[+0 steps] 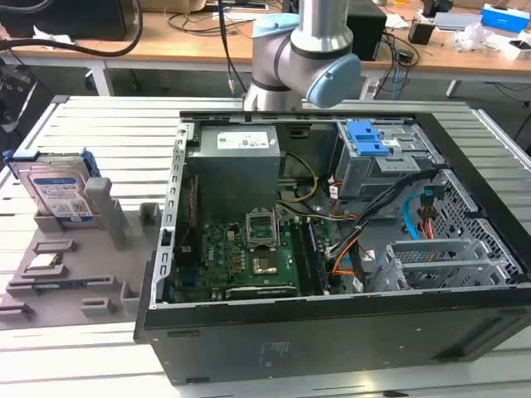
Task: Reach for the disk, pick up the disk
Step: 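Pick up the disk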
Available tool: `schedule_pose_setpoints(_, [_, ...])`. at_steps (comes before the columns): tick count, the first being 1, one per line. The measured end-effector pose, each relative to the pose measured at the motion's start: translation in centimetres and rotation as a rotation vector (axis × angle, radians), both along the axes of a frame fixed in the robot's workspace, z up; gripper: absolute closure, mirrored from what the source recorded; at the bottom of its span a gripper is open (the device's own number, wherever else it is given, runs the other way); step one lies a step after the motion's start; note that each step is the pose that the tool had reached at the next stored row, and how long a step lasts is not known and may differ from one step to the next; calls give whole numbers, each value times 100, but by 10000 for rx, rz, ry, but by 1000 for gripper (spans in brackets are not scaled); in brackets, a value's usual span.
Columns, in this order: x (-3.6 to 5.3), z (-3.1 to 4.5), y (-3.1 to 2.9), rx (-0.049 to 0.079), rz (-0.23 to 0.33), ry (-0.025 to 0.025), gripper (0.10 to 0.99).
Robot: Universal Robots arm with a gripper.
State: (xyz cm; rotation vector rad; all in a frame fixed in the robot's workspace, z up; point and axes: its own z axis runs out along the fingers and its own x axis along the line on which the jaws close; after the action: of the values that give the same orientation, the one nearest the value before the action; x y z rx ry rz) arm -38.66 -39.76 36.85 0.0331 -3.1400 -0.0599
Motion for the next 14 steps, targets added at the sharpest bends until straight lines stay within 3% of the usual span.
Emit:
schedule_pose_setpoints(3, [0,0,2,1,802,0,980])
schedule_pose_setpoints(5, [0,0,2,1,1729,0,980])
schedule_pose_setpoints(9, [0,0,2,1,2694,0,980])
schedule_pose_setpoints(14, [0,0,2,1,4596,0,980])
